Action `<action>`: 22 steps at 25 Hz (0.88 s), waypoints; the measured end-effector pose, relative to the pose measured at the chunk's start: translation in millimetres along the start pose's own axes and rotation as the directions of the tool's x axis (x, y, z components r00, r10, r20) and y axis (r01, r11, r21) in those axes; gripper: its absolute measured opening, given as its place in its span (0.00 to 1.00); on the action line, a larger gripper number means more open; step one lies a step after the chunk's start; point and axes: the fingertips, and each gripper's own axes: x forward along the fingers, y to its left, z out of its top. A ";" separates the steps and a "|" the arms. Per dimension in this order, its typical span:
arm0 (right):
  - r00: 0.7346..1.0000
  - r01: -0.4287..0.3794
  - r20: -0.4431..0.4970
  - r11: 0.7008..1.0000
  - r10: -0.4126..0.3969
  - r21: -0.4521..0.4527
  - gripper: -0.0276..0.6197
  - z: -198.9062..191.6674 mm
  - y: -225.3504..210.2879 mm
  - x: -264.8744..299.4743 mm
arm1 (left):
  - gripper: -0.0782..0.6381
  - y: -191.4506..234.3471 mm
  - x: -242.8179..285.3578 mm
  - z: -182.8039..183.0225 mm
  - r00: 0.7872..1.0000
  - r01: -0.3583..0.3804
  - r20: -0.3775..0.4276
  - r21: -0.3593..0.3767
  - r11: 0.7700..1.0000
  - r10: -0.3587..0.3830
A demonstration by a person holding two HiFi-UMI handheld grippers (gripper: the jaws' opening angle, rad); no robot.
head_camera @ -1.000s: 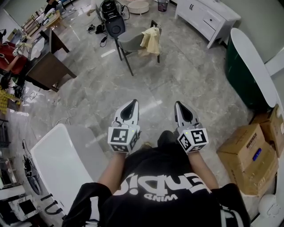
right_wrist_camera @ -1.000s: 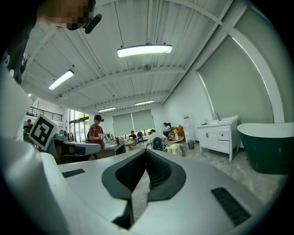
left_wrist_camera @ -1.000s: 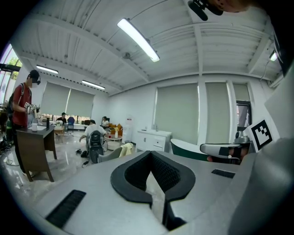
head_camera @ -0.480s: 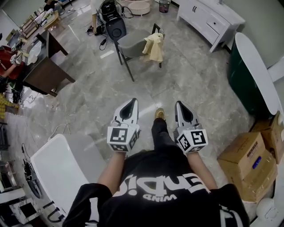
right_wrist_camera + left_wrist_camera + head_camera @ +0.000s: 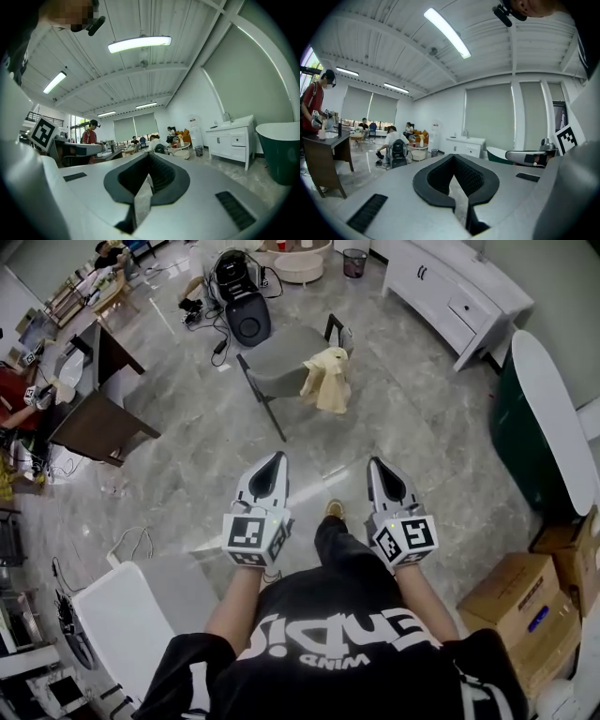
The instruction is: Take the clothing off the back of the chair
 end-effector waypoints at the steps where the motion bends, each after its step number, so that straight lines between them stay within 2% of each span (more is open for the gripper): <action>1: 1.000 -0.011 -0.002 1.000 0.011 0.001 0.06 4.2 -7.3 15.3 | 0.13 6.0 14.4 5.1 1.000 -0.006 0.001 0.002 1.000 0.006; 6: 0.998 -0.065 -0.011 0.998 0.065 0.003 0.06 20.6 -43.7 82.2 | 0.13 30.3 80.3 27.7 0.999 -0.042 0.001 0.005 0.999 0.042; 11: 0.995 -0.102 -0.020 0.995 0.102 0.009 0.06 27.7 -73.7 132.0 | 0.13 46.9 133.3 35.1 0.997 -0.076 -0.008 -0.001 0.997 0.076; 16: 0.989 -0.141 -0.038 0.990 0.142 0.017 0.06 27.2 -78.3 160.9 | 0.13 60.3 157.7 39.0 0.996 -0.088 -0.008 -0.004 0.996 0.088; 22: 0.992 -0.115 -0.045 0.993 0.114 -0.003 0.06 31.9 -83.8 183.2 | 0.13 70.1 178.5 46.9 0.998 -0.057 -0.015 -0.015 0.998 0.057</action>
